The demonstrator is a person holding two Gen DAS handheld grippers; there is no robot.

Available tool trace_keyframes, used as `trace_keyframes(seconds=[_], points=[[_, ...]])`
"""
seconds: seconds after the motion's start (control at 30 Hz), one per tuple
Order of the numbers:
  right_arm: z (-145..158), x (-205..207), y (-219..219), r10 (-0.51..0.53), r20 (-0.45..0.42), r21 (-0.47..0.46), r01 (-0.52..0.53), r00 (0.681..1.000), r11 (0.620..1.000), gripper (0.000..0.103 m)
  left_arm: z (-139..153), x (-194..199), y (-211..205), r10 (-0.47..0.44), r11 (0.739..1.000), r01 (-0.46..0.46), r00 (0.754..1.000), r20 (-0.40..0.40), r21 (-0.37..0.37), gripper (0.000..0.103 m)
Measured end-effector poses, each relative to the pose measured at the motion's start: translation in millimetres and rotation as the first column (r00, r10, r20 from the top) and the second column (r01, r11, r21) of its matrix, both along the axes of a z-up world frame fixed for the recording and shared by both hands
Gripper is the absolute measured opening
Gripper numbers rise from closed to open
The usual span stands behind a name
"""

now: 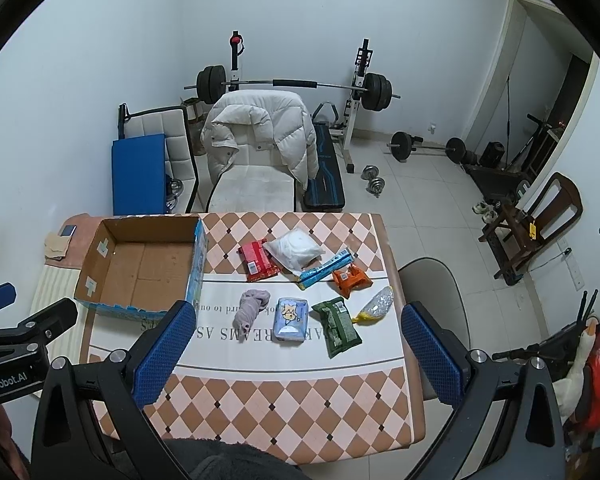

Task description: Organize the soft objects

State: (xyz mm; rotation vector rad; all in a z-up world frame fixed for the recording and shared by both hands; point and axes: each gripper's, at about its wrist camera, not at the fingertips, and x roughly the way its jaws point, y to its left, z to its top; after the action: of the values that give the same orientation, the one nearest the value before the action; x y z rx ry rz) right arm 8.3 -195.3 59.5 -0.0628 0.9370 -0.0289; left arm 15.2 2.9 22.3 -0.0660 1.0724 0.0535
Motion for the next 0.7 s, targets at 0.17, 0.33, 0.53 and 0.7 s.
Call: trace_keyframes(seconds=[0.17, 0.33, 0.53, 0.7], points=[[0.0, -1.1, 0.1, 0.001, 0.000, 0.003, -0.001, 1.000, 1.000, 0.103, -0.4, -1.5, -0.5, -0.001, 1.000, 0.001, 1.000, -0.004, 0.001, 0.103], [1.6, 0.7, 1.3, 0.002, -0.001, 0.005, -0.002, 1.000, 1.000, 0.103, 0.0, -0.6, 0.3, -0.001, 1.000, 0.001, 1.000, -0.002, 0.000, 0.103], [3.0, 1.8, 2.4, 0.002, -0.001, 0.006, -0.002, 1.000, 1.000, 0.103, -0.1, -0.1, 0.6, -0.002, 1.000, 0.002, 1.000, -0.005, 0.000, 0.103], [5.2, 4.0, 2.6, 0.000, 0.001, 0.005, 0.000, 1.000, 1.000, 0.103, 1.0, 1.0, 1.1, -0.001, 1.000, 0.001, 1.000, -0.004, -0.001, 0.103]])
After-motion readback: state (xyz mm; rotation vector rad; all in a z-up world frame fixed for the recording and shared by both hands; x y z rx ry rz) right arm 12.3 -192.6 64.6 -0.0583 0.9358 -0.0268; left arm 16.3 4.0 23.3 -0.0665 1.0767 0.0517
